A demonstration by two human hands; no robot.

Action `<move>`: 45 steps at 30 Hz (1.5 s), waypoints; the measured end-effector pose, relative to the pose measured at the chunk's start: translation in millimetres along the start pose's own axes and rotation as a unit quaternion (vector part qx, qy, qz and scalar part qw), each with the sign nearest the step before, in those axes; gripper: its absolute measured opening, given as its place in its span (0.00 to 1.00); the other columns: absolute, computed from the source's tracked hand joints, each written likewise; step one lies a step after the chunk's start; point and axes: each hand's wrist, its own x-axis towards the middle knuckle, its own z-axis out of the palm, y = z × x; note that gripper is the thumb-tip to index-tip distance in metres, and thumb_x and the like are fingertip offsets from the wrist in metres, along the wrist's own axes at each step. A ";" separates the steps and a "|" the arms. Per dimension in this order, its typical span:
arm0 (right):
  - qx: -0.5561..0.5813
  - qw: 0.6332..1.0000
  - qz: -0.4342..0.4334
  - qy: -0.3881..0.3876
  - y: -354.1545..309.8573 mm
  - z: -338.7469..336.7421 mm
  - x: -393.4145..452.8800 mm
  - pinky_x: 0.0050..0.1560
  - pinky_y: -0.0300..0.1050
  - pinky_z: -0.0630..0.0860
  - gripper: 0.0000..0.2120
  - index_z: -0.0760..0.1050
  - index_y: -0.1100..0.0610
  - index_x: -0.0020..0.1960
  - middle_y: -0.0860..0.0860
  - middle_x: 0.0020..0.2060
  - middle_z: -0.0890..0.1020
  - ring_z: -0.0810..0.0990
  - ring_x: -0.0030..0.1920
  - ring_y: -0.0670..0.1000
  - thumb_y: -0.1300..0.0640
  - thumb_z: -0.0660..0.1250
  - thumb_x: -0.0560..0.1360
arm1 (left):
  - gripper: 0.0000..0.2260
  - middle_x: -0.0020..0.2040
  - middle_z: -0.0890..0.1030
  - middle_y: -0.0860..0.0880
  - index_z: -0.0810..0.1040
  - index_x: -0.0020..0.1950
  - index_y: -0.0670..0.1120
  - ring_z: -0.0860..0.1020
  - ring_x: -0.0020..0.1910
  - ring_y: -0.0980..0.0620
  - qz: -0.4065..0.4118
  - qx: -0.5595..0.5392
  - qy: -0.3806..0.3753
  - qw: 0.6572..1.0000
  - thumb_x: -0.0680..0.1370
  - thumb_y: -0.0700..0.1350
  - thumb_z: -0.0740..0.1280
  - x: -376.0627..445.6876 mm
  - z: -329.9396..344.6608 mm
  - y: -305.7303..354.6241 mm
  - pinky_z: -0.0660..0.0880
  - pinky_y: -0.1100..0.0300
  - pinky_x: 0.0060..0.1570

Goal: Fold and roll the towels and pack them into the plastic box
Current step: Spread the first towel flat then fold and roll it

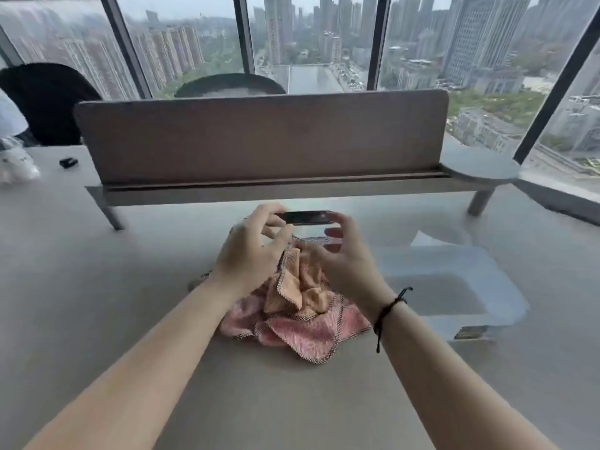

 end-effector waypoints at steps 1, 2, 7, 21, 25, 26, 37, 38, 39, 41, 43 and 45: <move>-0.015 1.000 0.005 -0.006 17.9 9.9 -11.9 0.48 0.46 0.82 0.21 0.66 0.45 0.66 0.42 0.53 0.77 0.80 0.45 0.43 0.52 0.69 0.76 | 0.12 0.49 0.82 0.58 0.77 0.61 0.53 0.81 0.44 0.61 0.006 -0.007 -0.004 1.000 0.79 0.52 0.66 -15.1 10.9 -16.8 0.78 0.59 0.45; -0.061 0.998 -0.007 -0.002 35.3 19.6 -20.9 0.49 0.45 0.81 0.20 0.67 0.46 0.65 0.43 0.54 0.78 0.80 0.47 0.43 0.52 0.68 0.76 | 0.11 0.47 0.82 0.59 0.78 0.60 0.53 0.81 0.42 0.60 0.011 0.011 -0.001 1.000 0.79 0.53 0.66 -27.8 20.5 -30.8 0.79 0.59 0.44; -0.291 0.946 -0.142 -0.028 119.0 53.1 -55.2 0.60 0.47 0.72 0.27 0.67 0.48 0.69 0.49 0.63 0.76 0.75 0.62 0.53 0.43 0.69 0.73 | 0.10 0.46 0.82 0.57 0.81 0.57 0.54 0.81 0.43 0.55 0.053 0.051 0.016 0.997 0.76 0.50 0.71 -95.9 55.6 -91.1 0.79 0.55 0.48; -0.337 0.918 -0.209 0.017 119.8 56.7 -60.9 0.54 0.49 0.76 0.12 0.81 0.47 0.56 0.48 0.54 0.80 0.79 0.55 0.54 0.45 0.65 0.77 | 0.23 0.55 0.83 0.56 0.69 0.71 0.59 0.80 0.47 0.52 0.055 0.100 -0.042 0.993 0.77 0.51 0.68 -127.8 60.9 -97.4 0.76 0.51 0.54; -0.225 0.947 -0.221 0.062 118.9 52.6 -57.3 0.48 0.49 0.77 0.08 0.84 0.50 0.53 0.48 0.47 0.80 0.80 0.48 0.52 0.53 0.67 0.78 | 0.25 0.62 0.80 0.56 0.63 0.74 0.61 0.79 0.53 0.50 0.074 0.080 -0.059 0.992 0.79 0.51 0.67 -127.6 62.6 -93.7 0.76 0.50 0.56; -0.201 0.952 -0.221 0.067 116.0 50.2 -59.3 0.47 0.48 0.77 0.08 0.83 0.51 0.54 0.47 0.46 0.80 0.80 0.47 0.51 0.54 0.66 0.79 | 0.26 0.66 0.78 0.57 0.61 0.75 0.61 0.78 0.58 0.50 0.078 0.072 -0.062 0.992 0.79 0.51 0.67 -128.3 62.3 -92.1 0.75 0.51 0.58; 0.407 0.875 -0.030 -0.262 66.6 32.1 -87.4 0.60 0.52 0.74 0.10 0.71 0.60 0.60 0.61 0.55 0.79 0.80 0.52 0.57 0.57 0.57 0.83 | 0.33 0.61 0.78 0.68 0.58 0.78 0.54 0.78 0.61 0.64 0.035 -0.252 -0.068 0.965 0.78 0.38 0.70 -126.1 53.4 -86.2 0.74 0.66 0.59; 0.430 0.854 -0.026 -0.291 66.5 27.6 -88.3 0.60 0.53 0.76 0.12 0.72 0.62 0.63 0.62 0.55 0.80 0.82 0.52 0.57 0.58 0.56 0.83 | 0.34 0.59 0.77 0.72 0.62 0.76 0.55 0.78 0.59 0.66 0.040 -0.245 -0.056 0.967 0.76 0.37 0.72 -126.0 50.3 -85.7 0.74 0.68 0.56; 0.445 0.840 -0.021 -0.308 67.3 24.2 -87.1 0.60 0.54 0.77 0.15 0.72 0.64 0.64 0.63 0.55 0.81 0.83 0.51 0.58 0.59 0.56 0.82 | 0.31 0.57 0.77 0.71 0.67 0.72 0.56 0.78 0.57 0.66 0.044 -0.240 -0.053 0.968 0.74 0.37 0.74 -125.7 47.5 -85.5 0.74 0.69 0.53; 0.444 0.833 -0.016 -0.330 66.9 17.1 -85.2 0.60 0.57 0.76 0.18 0.72 0.66 0.66 0.64 0.55 0.82 0.84 0.52 0.59 0.57 0.58 0.81 | 0.19 0.51 0.83 0.63 0.79 0.58 0.58 0.81 0.51 0.63 0.052 -0.251 -0.079 0.963 0.73 0.40 0.75 -126.7 42.0 -84.0 0.74 0.68 0.50; 0.453 0.818 -0.012 -0.354 69.3 10.2 -82.7 0.61 0.58 0.75 0.21 0.73 0.64 0.65 0.61 0.54 0.84 0.84 0.53 0.59 0.53 0.65 0.78 | 0.08 0.39 0.83 0.60 0.82 0.41 0.59 0.80 0.41 0.63 0.074 -0.256 -0.109 0.958 0.72 0.45 0.76 -128.8 35.0 -81.0 0.73 0.69 0.45; 0.468 0.802 -0.009 -0.372 72.2 3.2 -83.3 0.61 0.58 0.75 0.23 0.76 0.63 0.64 0.59 0.53 0.85 0.83 0.54 0.58 0.50 0.70 0.74 | 0.07 0.38 0.82 0.57 0.82 0.37 0.54 0.79 0.40 0.58 0.082 -0.299 -0.110 0.944 0.69 0.51 0.79 -128.0 27.0 -82.1 0.75 0.66 0.43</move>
